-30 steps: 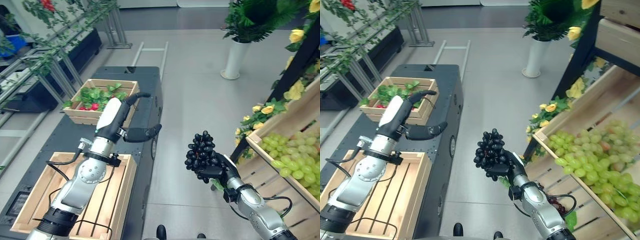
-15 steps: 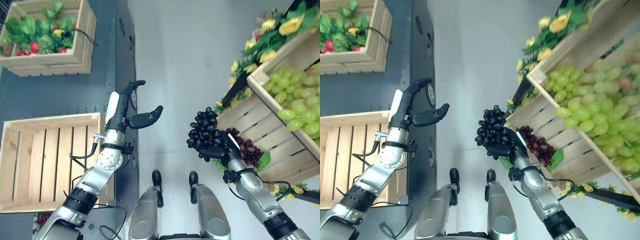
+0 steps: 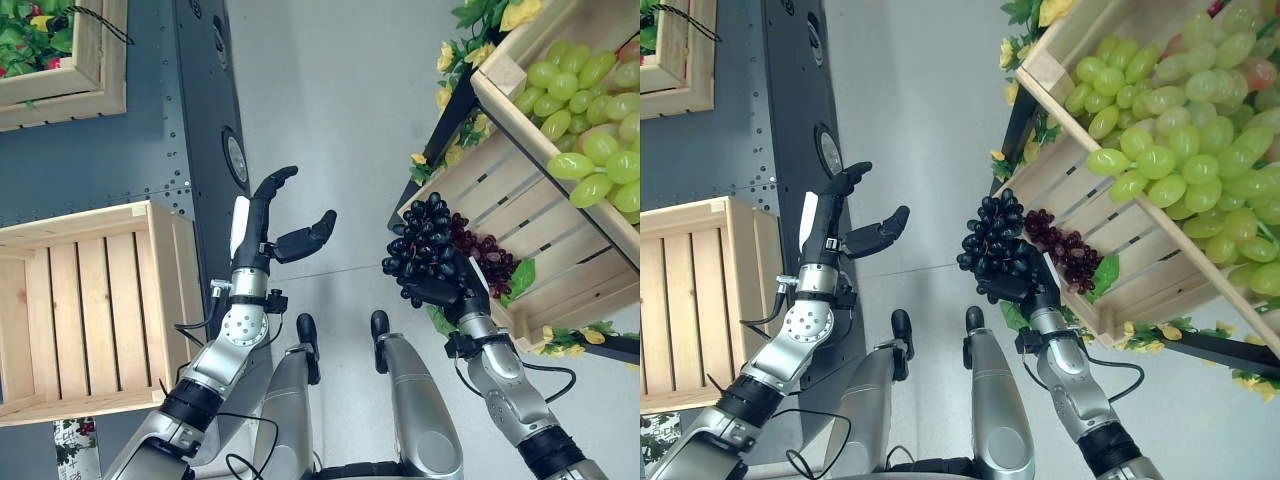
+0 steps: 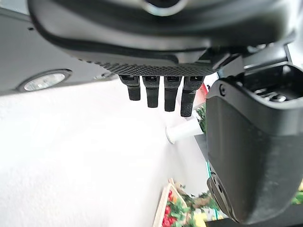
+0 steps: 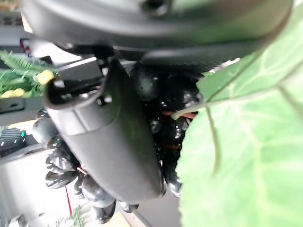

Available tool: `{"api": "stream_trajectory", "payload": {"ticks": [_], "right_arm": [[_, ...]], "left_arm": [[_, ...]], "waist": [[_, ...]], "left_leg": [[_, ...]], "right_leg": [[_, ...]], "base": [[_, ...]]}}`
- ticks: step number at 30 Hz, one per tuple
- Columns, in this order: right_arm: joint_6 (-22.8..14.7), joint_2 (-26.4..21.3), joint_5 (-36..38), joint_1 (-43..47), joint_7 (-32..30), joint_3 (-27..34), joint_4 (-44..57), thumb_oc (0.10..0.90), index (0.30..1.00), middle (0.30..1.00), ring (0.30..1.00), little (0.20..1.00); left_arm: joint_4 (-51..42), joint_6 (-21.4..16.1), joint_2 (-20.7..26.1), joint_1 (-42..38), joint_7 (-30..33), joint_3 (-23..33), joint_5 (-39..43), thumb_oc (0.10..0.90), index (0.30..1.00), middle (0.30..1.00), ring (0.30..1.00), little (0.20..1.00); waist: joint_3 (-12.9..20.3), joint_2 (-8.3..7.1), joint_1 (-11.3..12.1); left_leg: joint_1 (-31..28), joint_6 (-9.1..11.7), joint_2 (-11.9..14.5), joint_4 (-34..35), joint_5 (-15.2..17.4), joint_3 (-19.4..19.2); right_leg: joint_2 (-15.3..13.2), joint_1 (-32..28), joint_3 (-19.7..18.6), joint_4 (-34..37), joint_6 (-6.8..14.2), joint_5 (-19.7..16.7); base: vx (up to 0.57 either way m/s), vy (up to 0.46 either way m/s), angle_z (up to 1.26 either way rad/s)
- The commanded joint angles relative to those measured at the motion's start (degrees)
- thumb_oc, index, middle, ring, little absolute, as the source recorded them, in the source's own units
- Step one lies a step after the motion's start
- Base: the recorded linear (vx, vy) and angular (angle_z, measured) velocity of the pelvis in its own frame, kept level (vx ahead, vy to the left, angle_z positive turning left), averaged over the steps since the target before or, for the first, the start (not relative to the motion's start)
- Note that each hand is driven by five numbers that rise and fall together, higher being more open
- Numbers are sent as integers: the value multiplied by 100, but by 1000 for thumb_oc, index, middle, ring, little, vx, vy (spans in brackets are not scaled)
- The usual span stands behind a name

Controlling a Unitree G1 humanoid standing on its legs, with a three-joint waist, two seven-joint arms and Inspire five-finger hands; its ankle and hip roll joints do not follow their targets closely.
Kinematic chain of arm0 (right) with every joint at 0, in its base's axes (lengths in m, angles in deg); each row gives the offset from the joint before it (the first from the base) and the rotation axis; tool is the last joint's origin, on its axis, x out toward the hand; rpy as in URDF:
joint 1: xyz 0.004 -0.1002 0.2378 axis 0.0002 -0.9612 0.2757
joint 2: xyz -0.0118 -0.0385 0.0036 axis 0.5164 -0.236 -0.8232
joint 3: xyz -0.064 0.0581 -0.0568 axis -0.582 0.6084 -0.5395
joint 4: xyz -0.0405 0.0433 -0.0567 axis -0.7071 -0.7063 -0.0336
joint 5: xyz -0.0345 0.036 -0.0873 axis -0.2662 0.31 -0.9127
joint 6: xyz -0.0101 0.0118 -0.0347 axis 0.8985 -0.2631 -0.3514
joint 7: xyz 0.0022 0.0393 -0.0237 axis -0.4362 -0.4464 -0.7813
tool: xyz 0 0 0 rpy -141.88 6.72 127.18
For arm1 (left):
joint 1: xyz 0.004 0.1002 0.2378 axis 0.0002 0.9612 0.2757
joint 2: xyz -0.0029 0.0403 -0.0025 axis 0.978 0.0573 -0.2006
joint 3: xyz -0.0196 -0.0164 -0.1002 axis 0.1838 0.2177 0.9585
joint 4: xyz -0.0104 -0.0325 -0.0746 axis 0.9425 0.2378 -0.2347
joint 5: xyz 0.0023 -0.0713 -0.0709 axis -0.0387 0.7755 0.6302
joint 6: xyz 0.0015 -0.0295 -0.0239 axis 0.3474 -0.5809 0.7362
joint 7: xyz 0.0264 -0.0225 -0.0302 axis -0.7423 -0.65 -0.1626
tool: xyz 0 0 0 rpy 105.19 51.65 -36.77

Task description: Pick up the fruits from the basket on one side to the basket on the other side

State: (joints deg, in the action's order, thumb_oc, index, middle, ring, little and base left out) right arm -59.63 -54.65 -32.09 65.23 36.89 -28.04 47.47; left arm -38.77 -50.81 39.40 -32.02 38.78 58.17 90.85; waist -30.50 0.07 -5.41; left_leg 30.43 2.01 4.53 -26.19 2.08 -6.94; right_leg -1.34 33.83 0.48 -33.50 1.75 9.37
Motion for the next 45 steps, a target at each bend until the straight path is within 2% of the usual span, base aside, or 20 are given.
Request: {"api": "stream_trajectory", "payload": {"ticks": [1, 5, 9, 11, 12, 13, 14, 20, 21, 24, 28, 35, 38, 40, 42, 43, 44, 45], "right_arm": [[-1165, 143, 72, 333, -156, 345, 806, 400, 300, 300, 300, 300], [-1207, 283, 474, 362, -342, 491, 583, 400, 300, 300, 300, 300], [-1406, 420, 846, 458, -638, 701, 319, 400, 300, 300, 300, 300], [-1417, 406, 1445, 621, -559, 900, 37, 400, 300, 300, 300, 300], [-1421, 402, 1459, 626, -544, 904, 26, 400, 300, 300, 300, 300], [-1449, 396, 1959, 779, -591, 1083, -285, 400, 300, 300, 300, 300], [-1455, 361, 2213, 912, -548, 1191, -478, 400, 300, 300, 300, 300], [-1480, 144, 2497, 1412, -919, 1473, -1072, 400, 300, 300, 300, 300], [-1476, 71, 2541, 1593, -1130, 1552, -1253, 400, 300, 300, 300, 300], [-1495, -27, 2708, 1709, -1167, 1653, -1475, 400, 300, 300, 300, 300], [-1693, -217, 3419, 1929, -1060, 1953, -1860, 400, 300, 300, 300, 300], [-1683, -410, 3534, 2130, -1229, 2223, -2179, 400, 300, 300, 300, 300], [-1582, -500, 3218, 2189, -1477, 2235, -2272, 400, 300, 300, 300, 300], [-1513, -616, 2837, 2202, -1892, 2234, -2372, 800, 900, 900, 900, 900], [-1578, -739, 2153, 2266, -2636, 2242, -2526, 800, 900, 900, 900, 900], [-1540, -754, 1851, 2267, -2874, 2250, -2514, 800, 900, 900, 900, 900], [-1401, -855, 1211, 2335, -3338, 2205, -2571, 800, 900, 900, 900, 900], [-1377, -911, 1004, 2364, -3546, 2151, -2601, 800, 900, 900, 900, 900]], "left_arm": [[-596, -803, 22, -486, 247, 42, -269, 800, 900, 900, 900, 900], [-628, -823, 41, -466, 269, 36, -312, 800, 900, 900, 900, 900], [-581, -828, 122, -548, 363, 10, -200, 800, 900, 900, 900, 900], [-508, -800, 139, -616, 315, -5, -138, 800, 900, 900, 900, 900], [-507, -800, 138, -619, 315, -6, -137, 800, 900, 900, 900, 900], [-455, -760, 152, -643, 243, -32, -101, 800, 900, 900, 900, 900], [-421, -730, 190, -673, 217, -57, -105, 800, 900, 900, 900, 900], [-339, -609, 354, -840, 2, -149, 210, 800, 900, 900, 900, 900], [-317, -573, 426, -925, -82, -173, 281, 800, 900, 900, 900, 900], [-295, -547, 467, -1000, -158, -194, 323, 800, 900, 900, 900, 900], [-296, -496, 585, -1101, -296, -282, 397, 800, 900, 900, 900, 900], [-238, -421, 717, -1249, -466, -404, 520, 800, 900, 900, 900, 900], [-232, -413, 759, -1293, -529, -453, 524, 800, 900, 900, 900, 900], [-274, -377, 783, -1309, -526, -476, 446, 800, 900, 900, 900, 900], [-272, -355, 824, -1349, -483, -525, 490, 800, 900, 900, 900, 900], [-272, -345, 828, -1358, -473, -536, 498, 800, 900, 900, 900, 900], [-277, -315, 847, -1389, -470, -556, 512, 800, 900, 900, 900, 900], [-300, -278, 846, -1401, -450, -584, 522, 800, 900, 900, 900, 900]], "waist": [[70, -12, -88], [70, 14, -85], [70, 30, -80], [70, 37, -55], [70, 38, -54], [70, 43, -15], [70, 44, 15], [70, 46, 112], [70, 30, 154], [70, 24, 183], [70, 8, 250], [70, -10, 296], [70, -22, 311], [70, -27, 317], [70, -33, 320], [70, -34, 321], [70, -38, 325], [70, -42, 330]], "left_leg": [[548, -95, -319, -638, -77, -125], [656, -125, -320, -692, -17, -152], [725, -154, -317, -690, 62, -223], [735, -154, -308, -728, 105, -236], [738, -154, -307, -730, 106, -236], [736, -150, -302, -763, 139, -235], [736, -142, -294, -789, 141, -235], [807, -138, -289, -957, 207, -205], [820, -151, -303, -983, 257, -200], [839, -159, -294, -1000, 270, -205], [893, -197, -320, -1078, 359, -192], [970, -217, -336, -1153, 400, -170], [975, -227, -343, -1165, 412, -165], [995, -221, -337, -1155, 367, -167], [993, -238, -335, -1150, 401, -180], [992, -245, -333, -1150, 413, -184], [987, -261, -336, -1140, 437, -191], [983, -262, -340, -1140, 437, -189]], "right_leg": [[225, -434, 340, 646, -164, -326], [238, -337, 334, 572, -185, -310], [208, -273, 356, 602, -186, -337], [186, -265, 399, 589, -187, -337], [187, -262, 399, 587, -187, -337], [175, -279, 434, 581, -186, -330], [168, -297, 466, 579, -191, -328], [147, -327, 568, 525, -227, -318], [147, -324, 585, 507, -228, -332], [145, -312, 613, 497, -235, -346], [153, -276, 674, 424, -241, -354], [128, -192, 737, 339, -219, -390], [122, -181, 756, 297, -213, -398], [116, -158, 771, 282, -218, -412], [109, -141, 782, 262, -211, -419], [109, -138, 789, 259, -207, -417], [105, -137, 800, 273, -199, -428], [103, -139, 806, 276, -200, -439]], "base": [[34, -33, -4], [62, -40, -5], [43, -42, -1], [41, -38, -1], [44, -53, 0], [59, -69, 2], [64, -76, 2], [57, -68, 6], [44, -57, 9], [35, -60, 10], [24, -54, 3], [14, -30, 7], [6, -23, 4], [0, 0, 0], [-8, -5, 2], [-19, -13, 3], [0, 0, 0], [0, 0, 0]]}}
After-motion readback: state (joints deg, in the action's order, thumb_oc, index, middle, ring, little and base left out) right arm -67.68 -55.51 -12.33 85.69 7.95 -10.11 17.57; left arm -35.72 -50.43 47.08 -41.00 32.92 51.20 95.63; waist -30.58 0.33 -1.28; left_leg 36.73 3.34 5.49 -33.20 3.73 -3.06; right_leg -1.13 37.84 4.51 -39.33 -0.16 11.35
